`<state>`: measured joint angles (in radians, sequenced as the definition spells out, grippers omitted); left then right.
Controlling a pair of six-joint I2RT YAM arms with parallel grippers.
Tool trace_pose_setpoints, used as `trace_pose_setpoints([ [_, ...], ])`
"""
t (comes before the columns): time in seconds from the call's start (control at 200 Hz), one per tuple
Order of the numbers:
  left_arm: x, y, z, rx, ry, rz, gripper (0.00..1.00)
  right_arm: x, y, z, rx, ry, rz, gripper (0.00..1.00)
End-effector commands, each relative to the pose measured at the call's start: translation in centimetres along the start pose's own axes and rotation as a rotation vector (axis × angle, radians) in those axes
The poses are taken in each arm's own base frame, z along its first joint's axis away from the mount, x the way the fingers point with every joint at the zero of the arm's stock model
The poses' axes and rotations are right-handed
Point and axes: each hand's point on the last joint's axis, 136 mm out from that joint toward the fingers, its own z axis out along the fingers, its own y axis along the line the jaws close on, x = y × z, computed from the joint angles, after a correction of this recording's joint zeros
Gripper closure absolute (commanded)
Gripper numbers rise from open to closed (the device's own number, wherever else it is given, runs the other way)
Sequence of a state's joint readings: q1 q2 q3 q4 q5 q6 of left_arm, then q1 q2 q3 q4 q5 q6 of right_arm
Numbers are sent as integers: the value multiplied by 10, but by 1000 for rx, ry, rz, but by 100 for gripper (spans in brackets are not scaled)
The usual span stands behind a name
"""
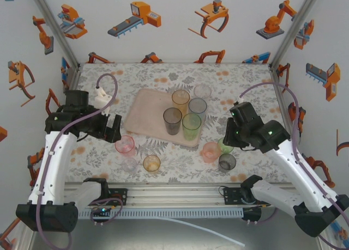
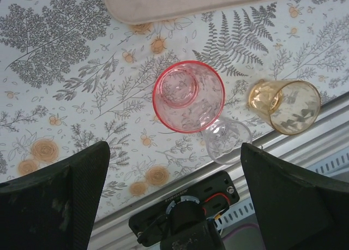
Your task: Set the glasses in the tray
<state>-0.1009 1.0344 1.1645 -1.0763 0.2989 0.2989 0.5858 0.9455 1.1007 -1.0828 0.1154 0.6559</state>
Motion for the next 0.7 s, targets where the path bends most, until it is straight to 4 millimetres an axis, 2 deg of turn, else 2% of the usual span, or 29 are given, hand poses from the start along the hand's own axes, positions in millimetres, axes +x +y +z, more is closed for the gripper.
trace_pose_setpoints([
  [0.0,-8,4,0,-10,-25,-17,3,-6,6,1,-39,-41,29,68],
  [0.24,-16,11,7,-25,-33,-51,3,-7,5,5,-37,-57,19,68],
  [0.591,-10,21,17,-69,-15,-44,0,-17,9,-2,-77,-121,64,68],
  [0.696,-11,23,20,-71,-11,-38,3,-20,10,-2,-77,-132,81,68],
])
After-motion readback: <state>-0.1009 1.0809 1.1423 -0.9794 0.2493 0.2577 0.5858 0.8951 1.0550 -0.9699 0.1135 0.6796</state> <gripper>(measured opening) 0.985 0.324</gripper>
